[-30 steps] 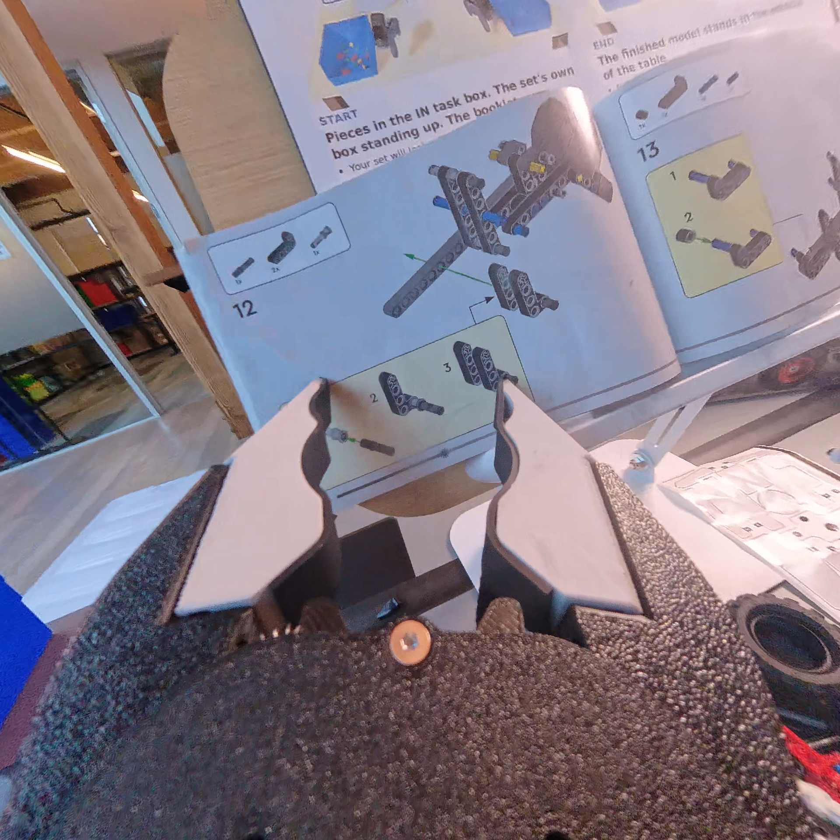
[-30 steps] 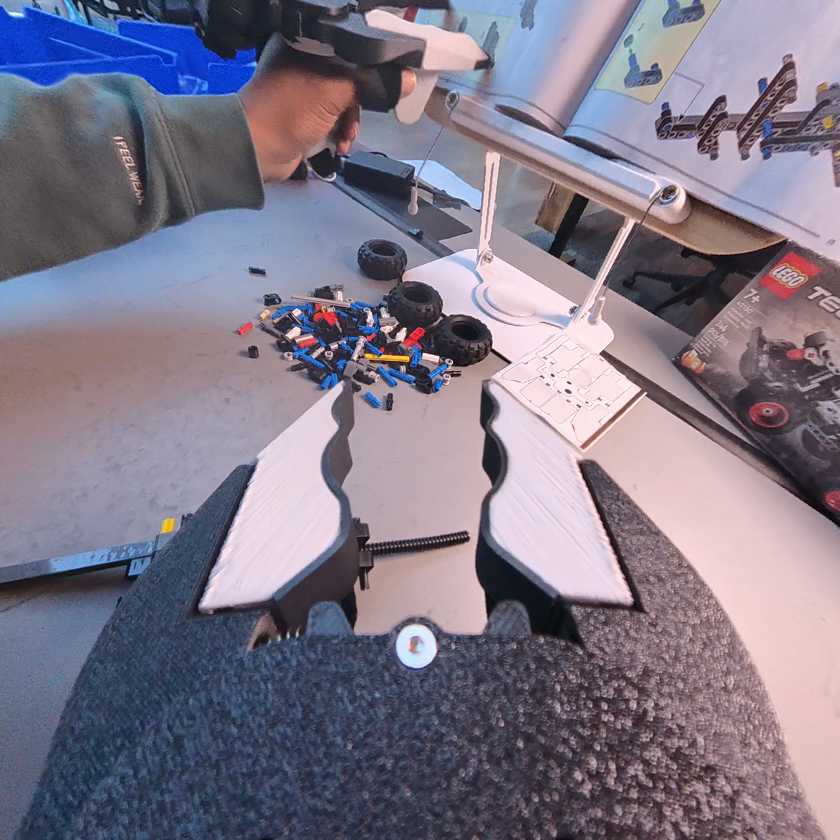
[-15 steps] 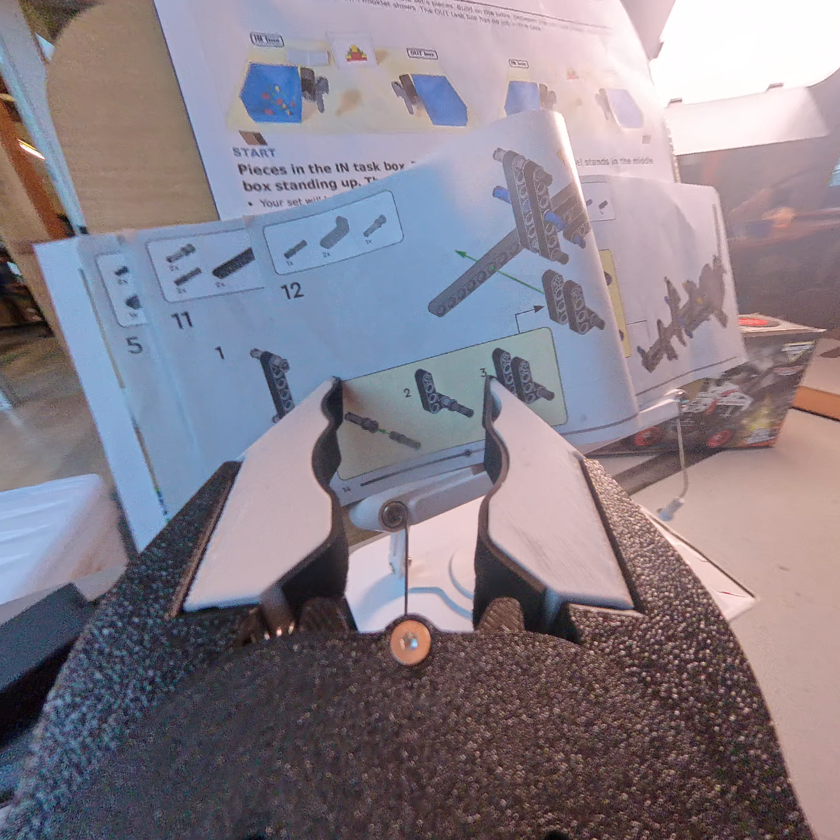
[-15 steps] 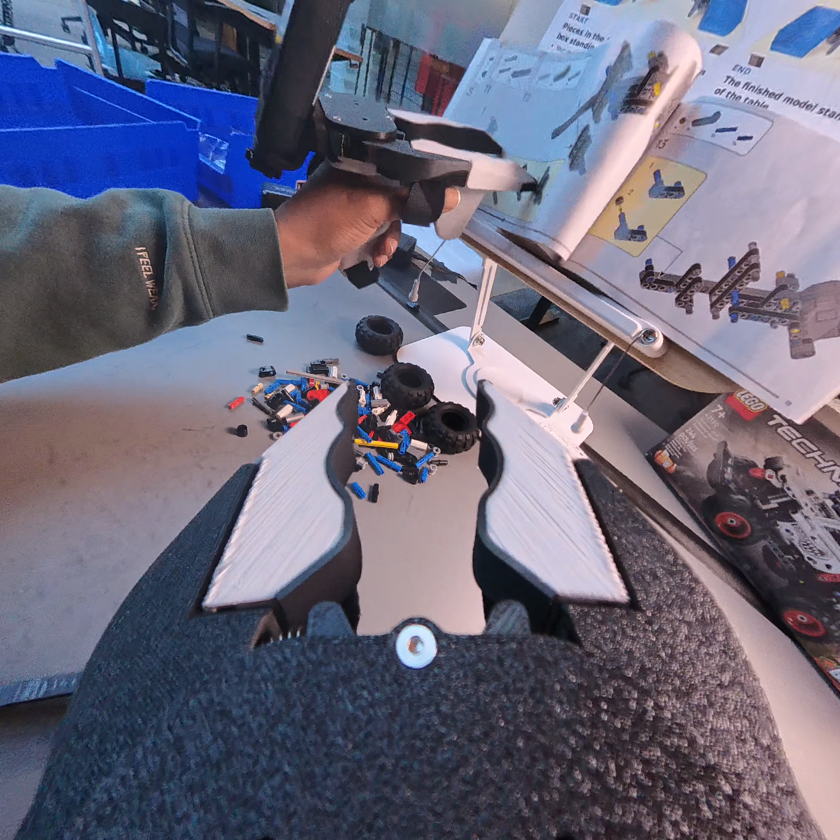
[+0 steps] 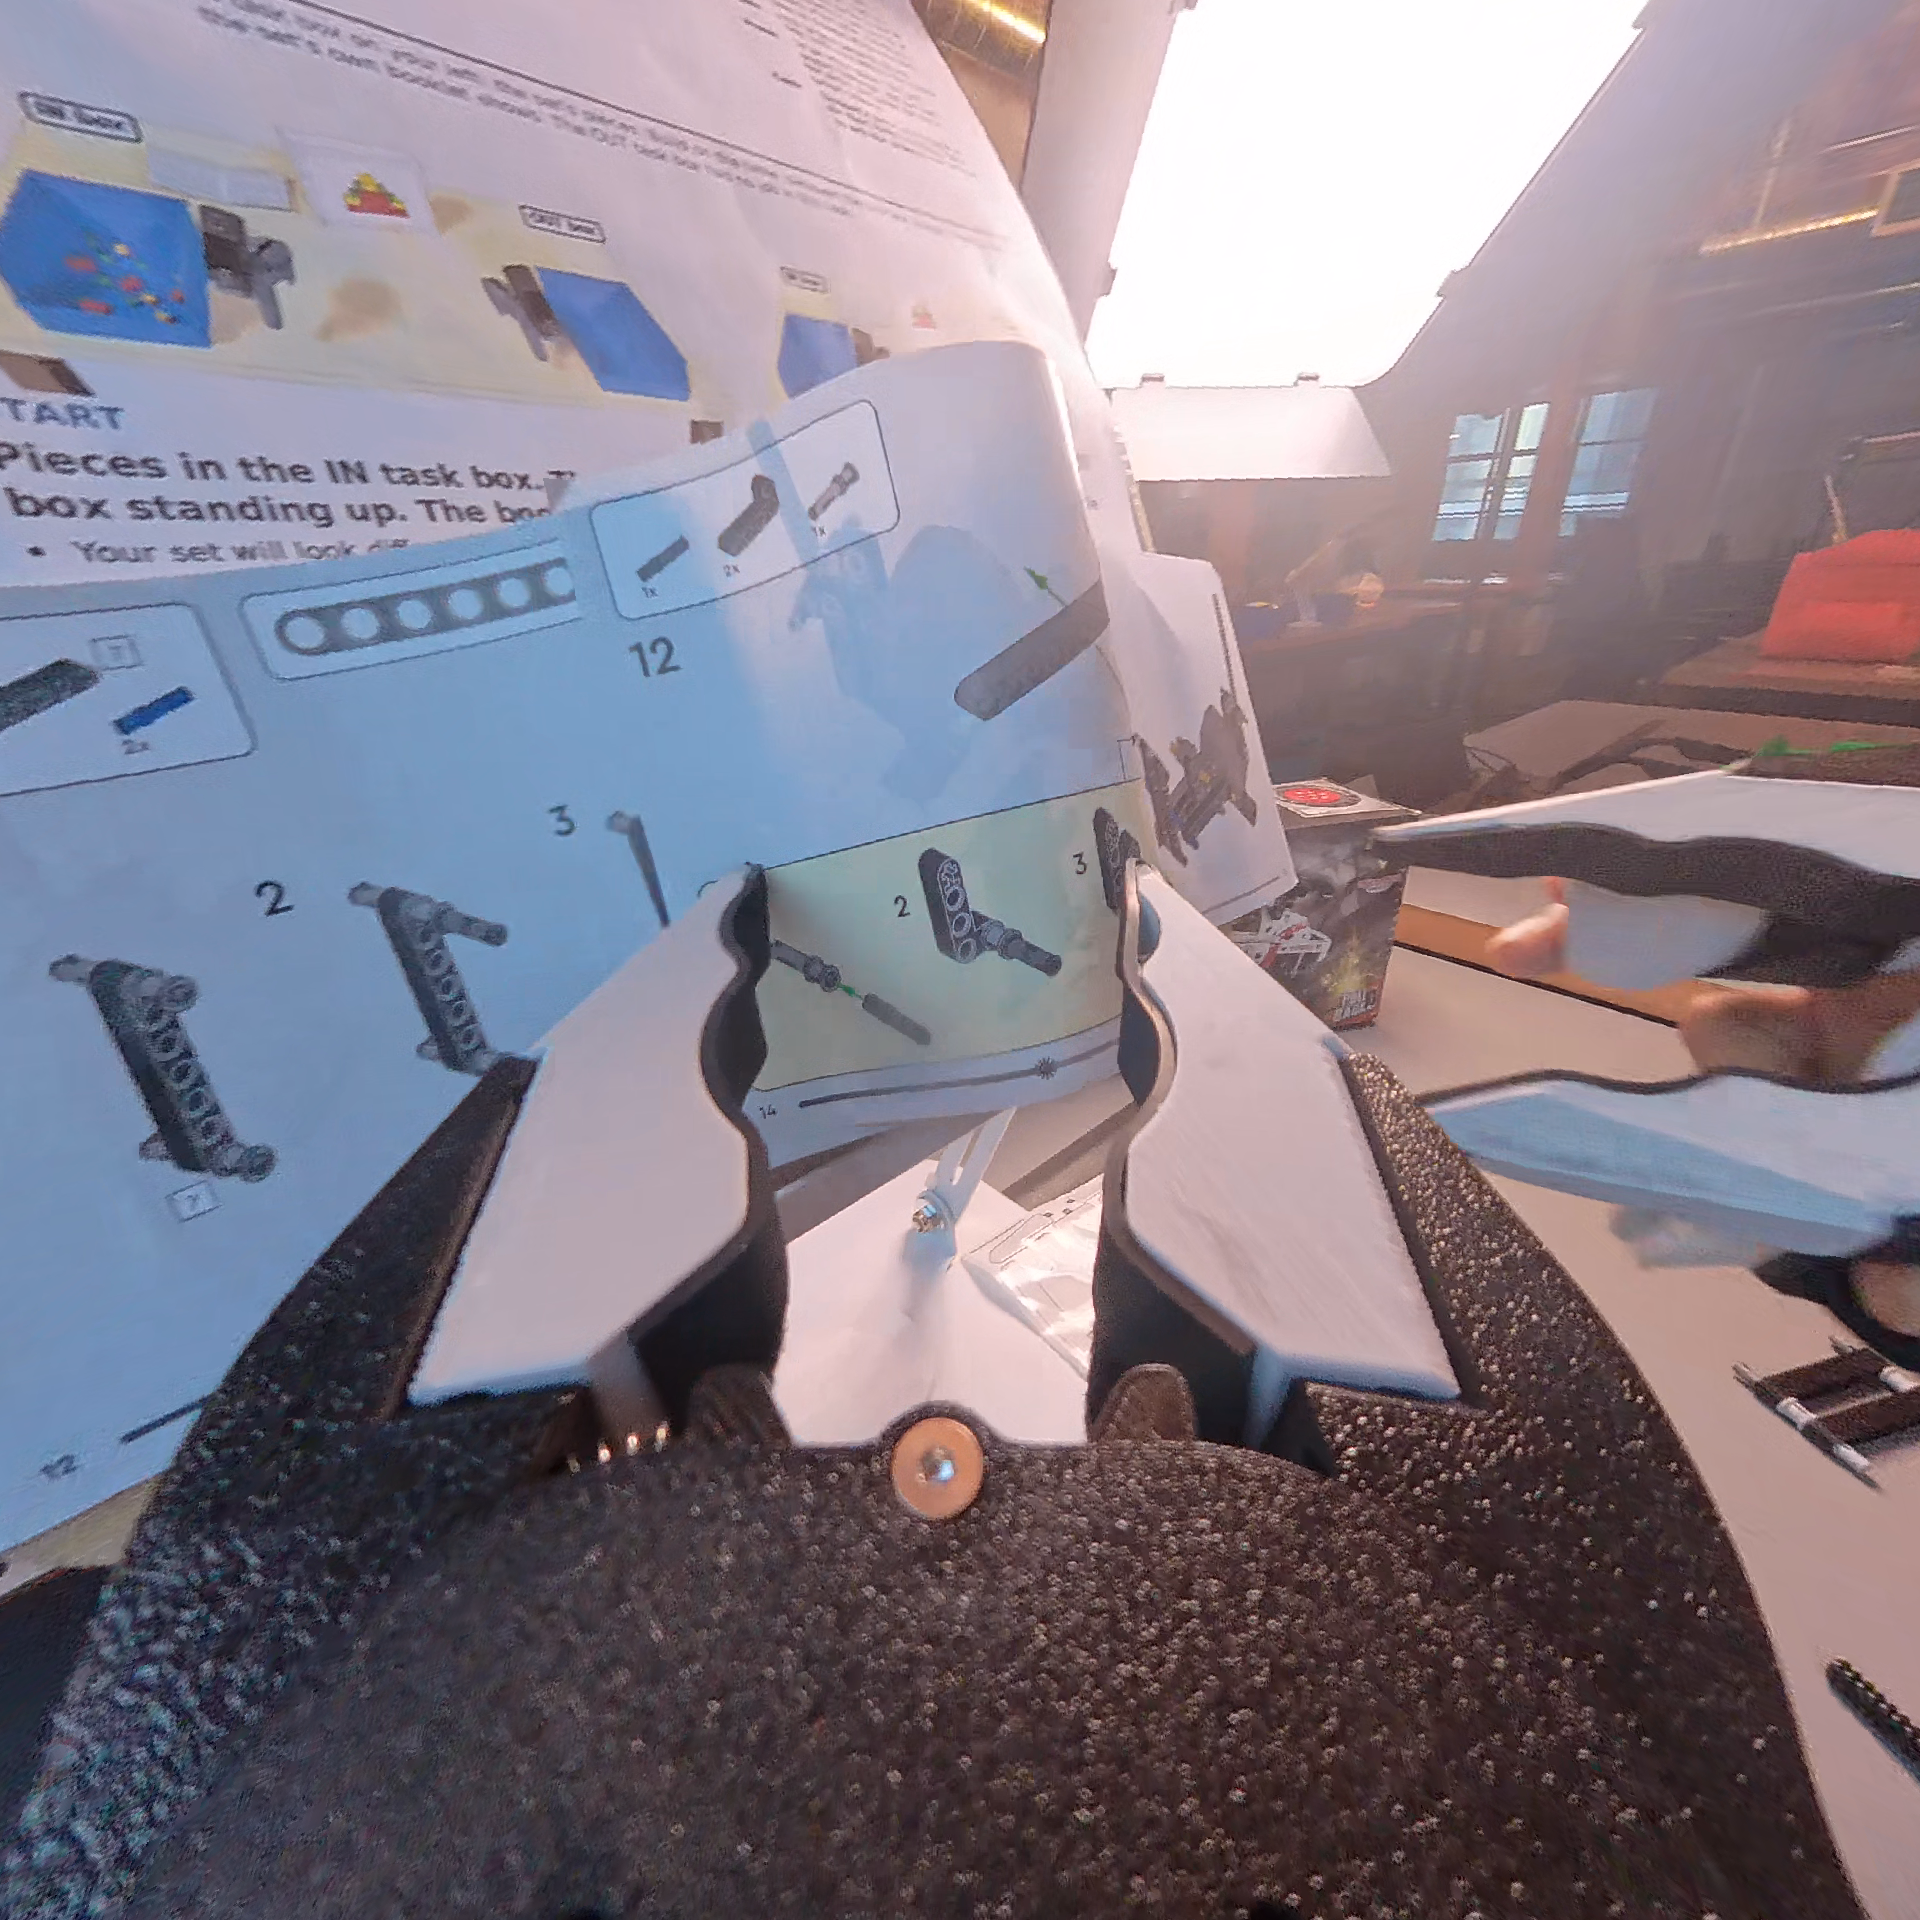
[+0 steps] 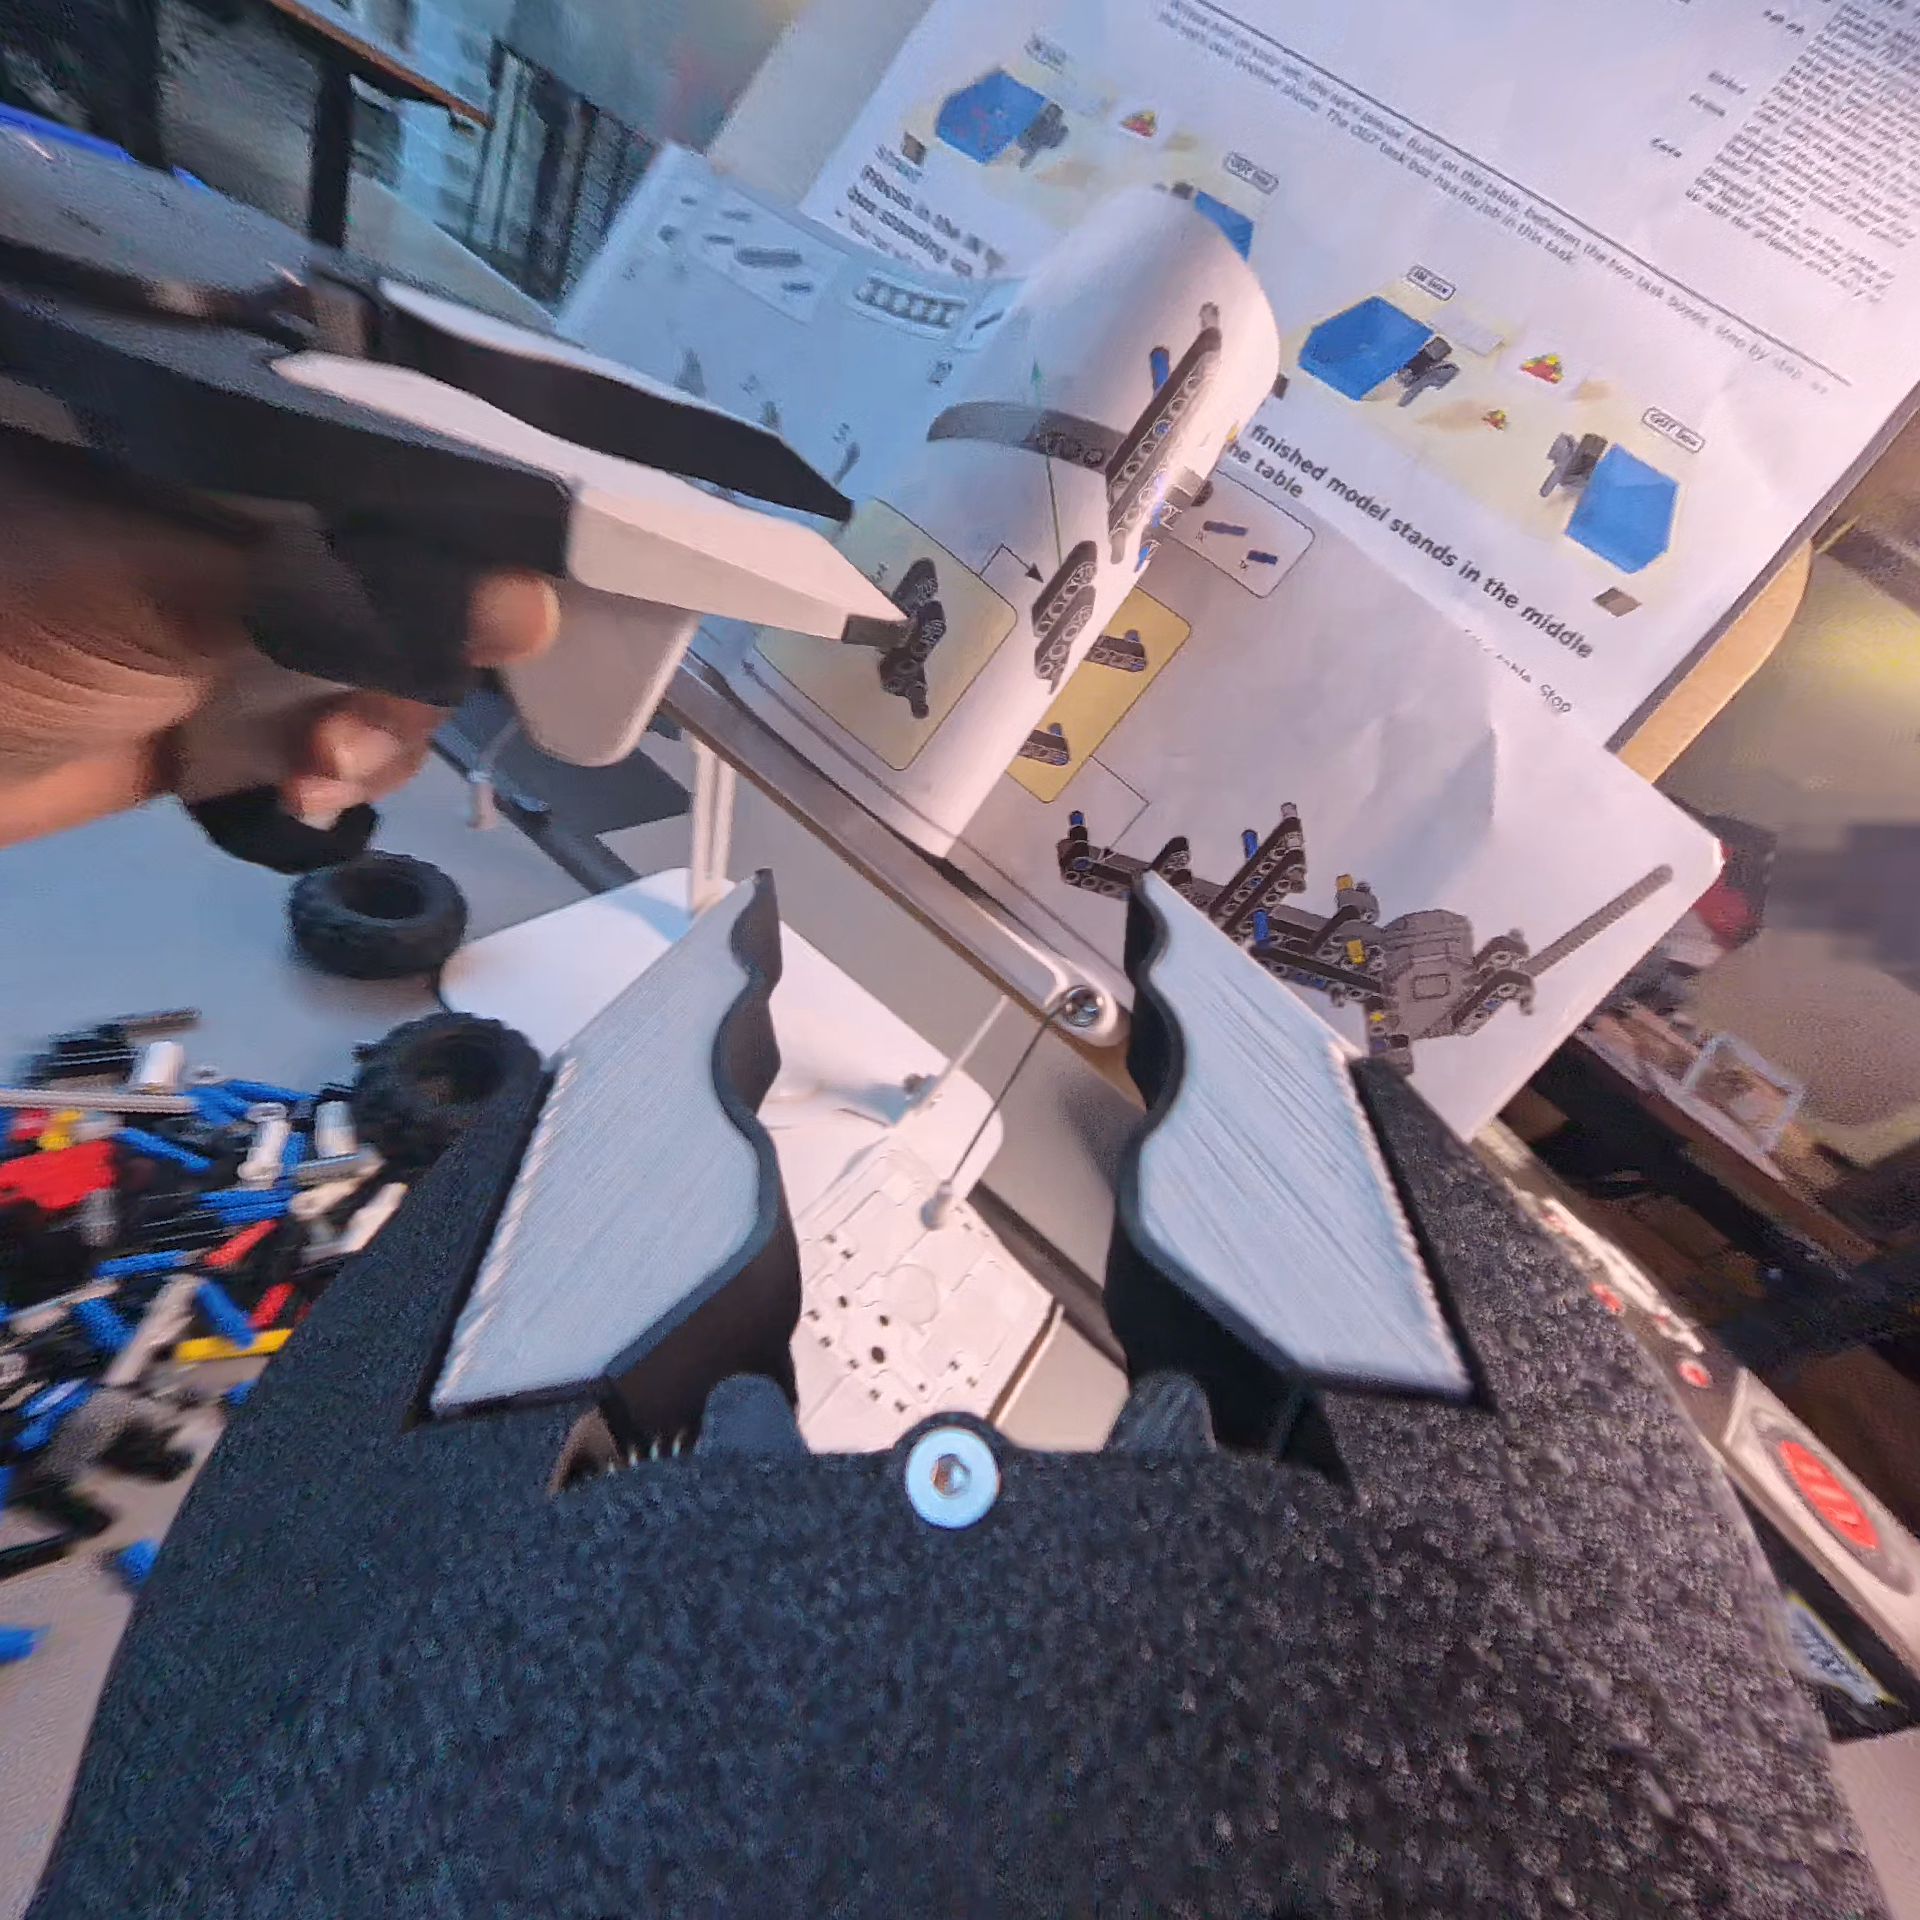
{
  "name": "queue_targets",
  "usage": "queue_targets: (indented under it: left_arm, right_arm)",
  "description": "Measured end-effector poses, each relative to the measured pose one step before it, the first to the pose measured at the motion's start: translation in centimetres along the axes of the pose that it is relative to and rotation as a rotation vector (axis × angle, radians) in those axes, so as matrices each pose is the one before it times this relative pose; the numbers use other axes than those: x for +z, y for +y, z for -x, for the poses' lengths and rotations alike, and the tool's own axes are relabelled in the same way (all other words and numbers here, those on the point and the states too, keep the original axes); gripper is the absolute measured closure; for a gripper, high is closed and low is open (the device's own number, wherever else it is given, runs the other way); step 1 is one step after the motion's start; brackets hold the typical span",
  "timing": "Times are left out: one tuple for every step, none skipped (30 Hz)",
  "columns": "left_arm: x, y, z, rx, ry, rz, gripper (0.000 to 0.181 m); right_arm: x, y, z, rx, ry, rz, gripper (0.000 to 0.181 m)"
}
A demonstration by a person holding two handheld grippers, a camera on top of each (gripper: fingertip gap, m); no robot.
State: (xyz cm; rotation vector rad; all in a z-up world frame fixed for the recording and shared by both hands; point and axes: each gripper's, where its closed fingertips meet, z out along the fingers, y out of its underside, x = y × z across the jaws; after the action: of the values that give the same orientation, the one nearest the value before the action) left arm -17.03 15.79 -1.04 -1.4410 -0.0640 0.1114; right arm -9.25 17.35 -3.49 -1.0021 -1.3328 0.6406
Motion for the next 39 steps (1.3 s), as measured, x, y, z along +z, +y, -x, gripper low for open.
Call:
queue_targets:
  left_arm:
    - [0.173, -0.117, -0.456, 0.0046, 0.0129, 0.0053, 0.115]
    - [0.145, -0.132, -0.527, 0.0024, 0.0195, 0.0060, 0.116]
    - [0.120, -0.188, -0.530, -0.0015, 0.0212, 0.0039, 0.117]
    - [0.065, -0.216, -0.485, -0.0039, 0.0209, 0.0010, 0.118]
    - [0.007, -0.199, -0.444, -0.0017, 0.0207, 0.0011, 0.118]
    - [-0.089, -0.151, -0.374, 0.0033, 0.0183, 0.0037, 0.118]
    - [-0.246, -0.153, -0.297, 0.0074, 0.0161, -0.0001, 0.119]
    - [-0.401, -0.173, -0.069, 0.0120, 0.0042, -0.0058, 0.119]
    - [-0.507, -0.140, 0.174, 0.0162, -0.0067, -0.0095, 0.120]
    - [-0.527, -0.020, 0.389, 0.0117, -0.0123, -0.0072, 0.122]
    - [-0.434, 0.234, 0.620, 0.0024, -0.0185, 0.0039, 0.123]
    - [-0.312, 0.502, 0.810, -0.0055, -0.0236, 0.0163, 0.124]
    - [-0.207, 0.608, 0.845, -0.0102, -0.0231, 0.0190, 0.124]
    - [-0.138, 0.544, 0.717, -0.0118, -0.0158, 0.0134, 0.124]
    - [-0.059, 0.436, 0.533, -0.0141, -0.0078, 0.0083, 0.124]
    - [-0.002, 0.317, 0.314, -0.0171, -0.0012, 0.0063, 0.125]
    - [0.047, 0.133, 0.106, -0.0141, 0.0027, 0.0011, 0.125]
    - [0.052, -0.018, -0.067, -0.0071, 0.0039, -0.0028, 0.126]
    - [0.091, -0.130, -0.271, -0.0002, 0.0082, -0.0059, 0.127]
    - [0.123, -0.135, -0.332, 0.0054, 0.0080, -0.0037, 0.128]
    - [0.165, -0.104, -0.322, 0.0071, 0.0058, -0.0010, 0.129]
    - [0.173, -0.124, -0.342, 0.0040, 0.0073, -0.0016, 0.129]
    - [0.195, -0.146, -0.351, -0.0015, 0.0088, -0.0026, 0.130]
    - [0.204, -0.167, -0.363, -0.0050, 0.0094, -0.0034, 0.130]
    - [0.233, -0.174, -0.392, -0.0029, 0.0097, -0.0028, 0.130]
    - [0.232, -0.151, -0.466, 0.0033, 0.0133, -0.0012, 0.130]
    - [0.236, -0.104, -0.552, 0.0066, 0.0184, 0.0013, 0.130]
    - [0.187, -0.054, -0.590, 0.0072, 0.0240, 0.0045, 0.130]
    - [0.099, -0.066, -0.548, 0.0084, 0.0267, 0.0016, 0.130]
    - [0.013, -0.035, -0.352, 0.0102, 0.0199, 0.0027, 0.131]
    - [-0.072, 0.146, 0.160, 0.0137, -0.0072, 0.0121, 0.132]
    - [-0.135, 0.274, 0.586, 0.0182, -0.0287, 0.0169, 0.133]
    - [-0.145, 0.381, 0.742, 0.0151, -0.0332, 0.0201, 0.136]
    - [-0.105, 0.494, 0.796, 0.0067, -0.0325, 0.0253, 0.137]
    - [-0.034, 0.569, 0.738, -0.0002, -0.0289, 0.0288, 0.137]
    - [0.023, 0.535, 0.569, -0.0032, -0.0195, 0.0261, 0.137]
    - [0.032, 0.414, 0.510, -0.0023, -0.0189, 0.0189, 0.137]
    - [0.018, 0.309, 0.466, 0.0019, -0.0191, 0.0111, 0.137]
    - [0.049, 0.254, 0.357, 0.0056, -0.0146, 0.0078, 0.137]
  right_arm:
    - [1.230, 0.631, -0.451, -0.0358, 0.0208, 0.0167, 0.109]
    - [1.201, 0.656, -0.093, -0.0182, 0.0060, 0.0217, 0.102]
    - [1.118, 0.604, -0.142, -0.0136, 0.0136, 0.0236, 0.097]
    - [0.953, 0.424, -0.265, -0.0095, 0.0219, 0.0164, 0.096]
    - [0.689, 0.026, -0.272, 0.0120, 0.0196, -0.0029, 0.097]
    - [0.396, -0.313, -0.414, 0.0308, 0.0211, -0.0215, 0.101]
    - [0.165, -0.397, -0.473, 0.0380, 0.0170, -0.0255, 0.106]
    - [0.029, -0.275, -0.470, 0.0412, 0.0093, -0.0175, 0.107]
    - [-0.070, -0.161, -0.493, 0.0415, 0.0064, -0.0138, 0.109]
    - [-0.174, -0.181, -0.507, 0.0382, 0.0037, -0.0199, 0.114]
    - [-0.193, -0.113, -0.665, 0.0327, 0.0107, -0.0180, 0.116]
    - [-0.207, -0.096, -0.731, 0.0276, 0.0134, -0.0159, 0.118]
    - [-0.161, -0.031, -0.623, 0.0255, 0.0059, -0.0100, 0.121]
    - [-0.089, 0.108, -0.512, 0.0265, 0.0008, 0.0012, 0.124]
    - [-0.029, 0.216, -0.420, 0.0261, -0.0017, 0.0093, 0.127]
    - [-0.037, 0.161, -0.289, 0.0248, -0.0047, 0.0064, 0.130]
    - [-0.046, 0.015, -0.191, 0.0176, -0.0042, -0.0025, 0.133]
    - [-0.089, -0.053, 0.041, 0.0054, -0.0094, -0.0051, 0.133]
    - [-0.101, -0.001, 0.258, -0.0074, -0.0122, -0.0004, 0.133]
    - [-0.114, 0.082, 0.506, -0.0206, -0.0193, 0.0020, 0.131]
    - [-0.092, 0.299, 0.670, -0.0306, -0.0215, 0.0101, 0.128]
    - [-0.037, 0.523, 0.746, -0.0400, -0.0197, 0.0185, 0.123]
    - [-0.008, 0.594, 0.751, -0.0476, -0.0140, 0.0164, 0.119]
    - [0.028, 0.443, 0.697, -0.0473, -0.0067, 0.0073, 0.117]
    - [0.033, 0.086, 0.707, -0.0338, -0.0081, -0.0073, 0.116]
    - [0.054, -0.190, 0.572, -0.0145, -0.0087, -0.0118, 0.116]
    - [0.060, -0.388, 0.225, 0.0042, -0.0014, -0.0128, 0.116]
    - [0.026, -0.516, -0.380, 0.0200, 0.0190, -0.0145, 0.119]
    - [-0.038, -0.538, -0.930, 0.0353, 0.0355, -0.0162, 0.124]
    - [-0.074, -0.489, -1.182, 0.0461, 0.0353, -0.0165, 0.129]
    - [-0.072, -0.385, -1.352, 0.0466, 0.0363, -0.0121, 0.131]
    - [-0.042, -0.167, -1.374, 0.0340, 0.0354, -0.0020, 0.132]
    - [0.019, 0.042, -1.132, 0.0193, 0.0235, 0.0064, 0.134]
    - [0.056, 0.195, -0.933, 0.0100, 0.0173, 0.0116, 0.136]
    - [0.048, 0.229, -0.779, 0.0050, 0.0147, 0.0079, 0.139]
    - [0.039, 0.244, -0.527, 0.0025, 0.0050, 0.0065, 0.144]
    - [0.043, 0.285, -0.408, -0.0001, 0.0033, 0.0082, 0.148]
    - [0.060, 0.298, -0.342, -0.0052, 0.0041, 0.0079, 0.151]
    - [0.087, 0.360, -0.370, -0.0110, 0.0093, 0.0111, 0.152]
